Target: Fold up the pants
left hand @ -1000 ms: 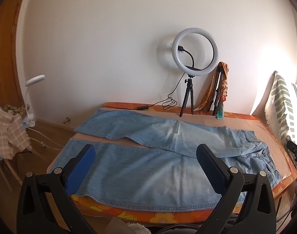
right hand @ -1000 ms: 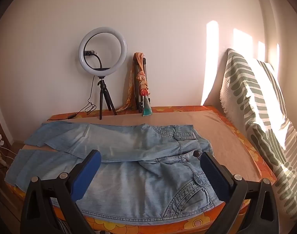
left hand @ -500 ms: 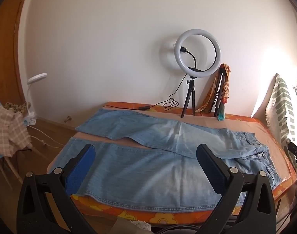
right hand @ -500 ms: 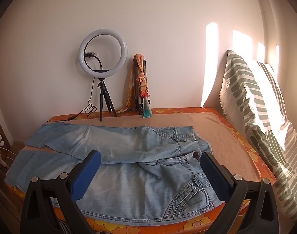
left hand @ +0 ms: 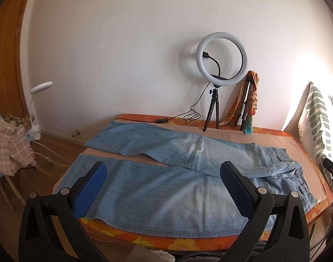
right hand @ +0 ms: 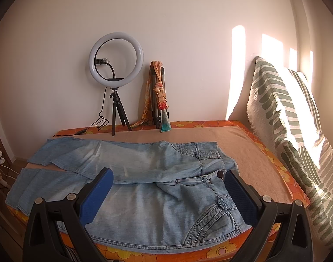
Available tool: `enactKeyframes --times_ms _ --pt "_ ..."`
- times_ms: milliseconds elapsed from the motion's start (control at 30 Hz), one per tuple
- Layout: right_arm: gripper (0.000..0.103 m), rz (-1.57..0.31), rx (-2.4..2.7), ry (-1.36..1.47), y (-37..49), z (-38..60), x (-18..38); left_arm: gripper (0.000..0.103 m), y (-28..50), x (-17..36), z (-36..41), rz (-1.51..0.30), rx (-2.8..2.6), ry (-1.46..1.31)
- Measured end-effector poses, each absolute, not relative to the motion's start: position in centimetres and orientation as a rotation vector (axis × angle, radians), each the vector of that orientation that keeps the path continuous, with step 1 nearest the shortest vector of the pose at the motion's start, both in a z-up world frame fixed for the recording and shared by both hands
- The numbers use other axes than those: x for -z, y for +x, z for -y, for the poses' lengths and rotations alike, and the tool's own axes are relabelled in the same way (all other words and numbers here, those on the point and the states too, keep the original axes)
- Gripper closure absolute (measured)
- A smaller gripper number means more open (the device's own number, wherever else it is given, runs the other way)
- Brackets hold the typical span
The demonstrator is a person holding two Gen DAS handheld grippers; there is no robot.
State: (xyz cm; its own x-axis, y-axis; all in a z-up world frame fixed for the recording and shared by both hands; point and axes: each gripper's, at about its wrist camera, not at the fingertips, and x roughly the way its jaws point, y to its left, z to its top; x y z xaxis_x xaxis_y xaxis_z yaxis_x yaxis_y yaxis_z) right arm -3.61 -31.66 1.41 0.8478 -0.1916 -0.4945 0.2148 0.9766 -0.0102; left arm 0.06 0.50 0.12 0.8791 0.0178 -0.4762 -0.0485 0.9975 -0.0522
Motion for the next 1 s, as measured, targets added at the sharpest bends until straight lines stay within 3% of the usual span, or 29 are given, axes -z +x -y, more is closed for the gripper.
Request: enactKeyframes --times_ms 1000 --pt "0.000 -0.516 0.212 0.048 -3.19 31.75 -1.86 0.000 0.44 -0.17 0.16 -0.503 -0.033 -0.038"
